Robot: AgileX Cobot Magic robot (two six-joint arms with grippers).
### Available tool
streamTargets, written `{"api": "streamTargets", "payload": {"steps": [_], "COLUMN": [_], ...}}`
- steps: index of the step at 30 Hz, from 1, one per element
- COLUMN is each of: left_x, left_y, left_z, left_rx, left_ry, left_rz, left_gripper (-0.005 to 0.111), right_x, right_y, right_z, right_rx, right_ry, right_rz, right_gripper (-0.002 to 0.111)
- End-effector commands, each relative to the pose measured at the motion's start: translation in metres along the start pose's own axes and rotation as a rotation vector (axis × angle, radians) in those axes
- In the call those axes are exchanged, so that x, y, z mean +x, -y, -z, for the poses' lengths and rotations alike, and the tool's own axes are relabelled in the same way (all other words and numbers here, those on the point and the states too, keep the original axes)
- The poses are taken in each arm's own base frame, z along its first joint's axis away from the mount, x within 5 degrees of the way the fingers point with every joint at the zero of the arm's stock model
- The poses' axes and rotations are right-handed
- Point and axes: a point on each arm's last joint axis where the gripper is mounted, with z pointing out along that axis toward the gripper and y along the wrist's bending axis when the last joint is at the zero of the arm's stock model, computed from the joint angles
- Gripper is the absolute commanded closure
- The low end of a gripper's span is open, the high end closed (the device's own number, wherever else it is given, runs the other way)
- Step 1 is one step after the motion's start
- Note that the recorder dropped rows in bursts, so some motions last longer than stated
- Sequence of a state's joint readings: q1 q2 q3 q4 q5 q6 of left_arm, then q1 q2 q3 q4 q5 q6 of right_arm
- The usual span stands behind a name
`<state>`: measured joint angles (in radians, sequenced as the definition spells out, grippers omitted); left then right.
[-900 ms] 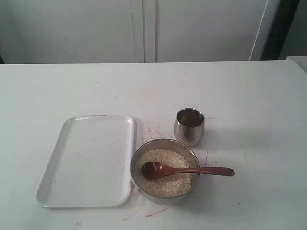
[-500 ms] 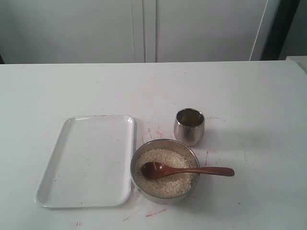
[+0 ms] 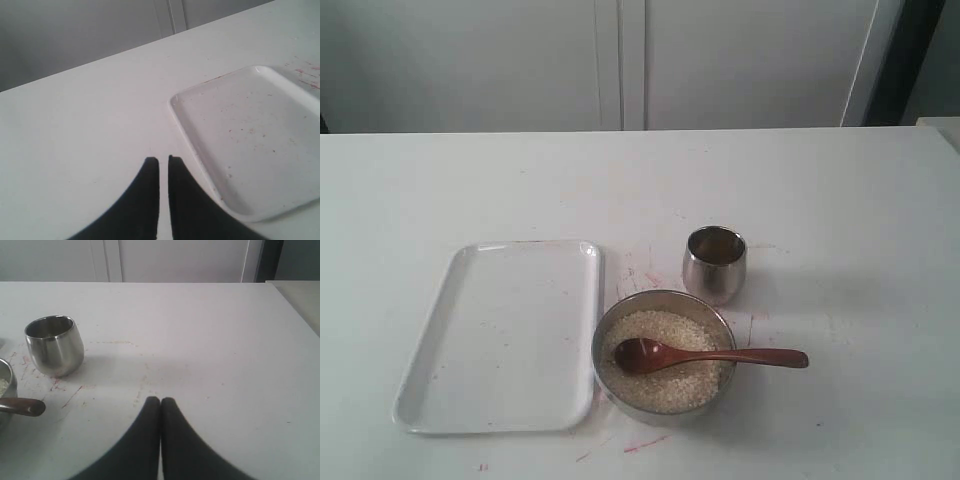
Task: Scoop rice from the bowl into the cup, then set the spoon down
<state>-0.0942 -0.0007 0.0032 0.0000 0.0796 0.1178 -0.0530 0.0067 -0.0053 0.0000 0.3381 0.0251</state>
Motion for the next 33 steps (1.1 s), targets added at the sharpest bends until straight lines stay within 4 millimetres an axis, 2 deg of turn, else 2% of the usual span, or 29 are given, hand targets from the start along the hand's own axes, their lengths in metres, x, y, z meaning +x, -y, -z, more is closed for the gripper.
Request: {"api": "streamTargets", "payload": {"steps": [1,9,14,15,17,20,23,27,33], "left_x": [-0.001,-0.001,-0.001,-0.001,-0.001,-0.001,-0.001,-0.001,-0.001], "left_y": [0.0,0.0,0.0,0.0,0.0,0.0,0.0,0.0,0.0], "left_z": [0.0,0.0,0.0,0.0,0.0,0.0,0.0,0.0,0.0], "left_rx": [-0.002,-0.002,-0.002,-0.002,-0.002,-0.002,-0.002,-0.002,-0.002], "left_ry": [0.007,0.007,0.007,0.007,0.007,0.007,0.007,0.007,0.007], "left_rz": [0.005,0.005,0.005,0.005,0.005,0.005,0.005,0.005,0.005], "left_gripper": [0.092,0.092,0.092,0.092,0.092,0.092,0.092,0.092,0.092], "right_x": [-0.007,-0.042,-0.056,-0.058,-0.063,-0.073,-0.079,-0.099,-0.142], "right_y": [0.0,-0.001,-0.001,-0.001,-0.001,-0.001,-0.001,-0.002,-0.004], "right_z": [0.0,0.011,0.02,0.022,0.027,0.039,0.048,0.064,0.103], "right_rx": [0.005,-0.006,-0.011,-0.017,-0.083,-0.229,-0.319,-0.363,-0.41], "right_ry": [0.092,0.505,0.68,0.709,0.788,0.944,1.036,1.133,1.276], "right_rz": [0.024,0.005,0.001,-0.019,-0.174,-0.415,-0.514,-0.519,-0.49], "right_gripper": [0.108,0.108,0.108,0.108,0.108,0.108,0.108,0.108,0.108]}}
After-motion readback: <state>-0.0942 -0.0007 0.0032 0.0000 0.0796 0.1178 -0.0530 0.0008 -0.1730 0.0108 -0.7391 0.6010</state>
